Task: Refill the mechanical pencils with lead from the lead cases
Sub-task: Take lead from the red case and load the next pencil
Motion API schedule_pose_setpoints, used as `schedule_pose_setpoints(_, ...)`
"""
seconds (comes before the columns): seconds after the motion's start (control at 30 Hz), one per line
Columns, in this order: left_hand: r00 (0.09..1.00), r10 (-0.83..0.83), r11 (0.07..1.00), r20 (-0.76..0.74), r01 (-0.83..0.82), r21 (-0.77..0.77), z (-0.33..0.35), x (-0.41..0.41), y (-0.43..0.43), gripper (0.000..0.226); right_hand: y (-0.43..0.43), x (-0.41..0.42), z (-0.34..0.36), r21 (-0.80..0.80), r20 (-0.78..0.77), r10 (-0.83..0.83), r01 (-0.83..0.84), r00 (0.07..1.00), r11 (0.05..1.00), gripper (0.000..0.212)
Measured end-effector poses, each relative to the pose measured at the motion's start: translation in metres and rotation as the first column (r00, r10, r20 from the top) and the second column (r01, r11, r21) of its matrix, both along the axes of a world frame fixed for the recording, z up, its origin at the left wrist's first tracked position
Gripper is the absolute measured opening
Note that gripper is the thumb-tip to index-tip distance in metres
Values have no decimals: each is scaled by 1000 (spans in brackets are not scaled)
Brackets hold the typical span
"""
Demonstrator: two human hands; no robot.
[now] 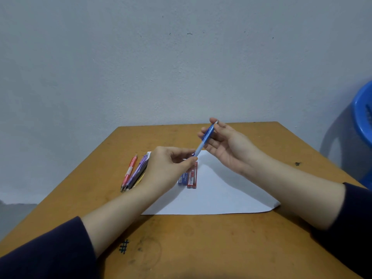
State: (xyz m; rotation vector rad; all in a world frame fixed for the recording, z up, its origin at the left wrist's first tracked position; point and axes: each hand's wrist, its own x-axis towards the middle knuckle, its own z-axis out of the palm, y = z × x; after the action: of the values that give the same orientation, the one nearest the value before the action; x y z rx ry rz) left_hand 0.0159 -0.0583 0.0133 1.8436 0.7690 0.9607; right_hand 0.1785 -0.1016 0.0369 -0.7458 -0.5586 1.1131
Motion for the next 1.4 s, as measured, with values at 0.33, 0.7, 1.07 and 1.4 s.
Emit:
schedule_pose_setpoints(0.33, 968, -166, 651, 186, 249, -717, 19, 3, -24, 41, -5, 1, 11, 60, -302, 34, -16, 953, 998, 17)
schedule_pose_setpoints(0.7, 919, -301, 396, 256, 364, -843, 25, -3, -28, 60, -14, 5, 18, 115, -344, 130, -96, 930, 989, 45)
schedule_pose_setpoints(1.07, 908, -360, 424, 215, 365, -829, 28, -5, -30, 66, -14, 7, 19, 113, -370, 60, -19, 927, 993, 27)
schedule_pose_setpoints(1.4, 898, -359, 385, 255, 391, -836, 28, -7, -30, 73, -14, 9, 18, 115, -381, 54, -10, 923, 993, 25)
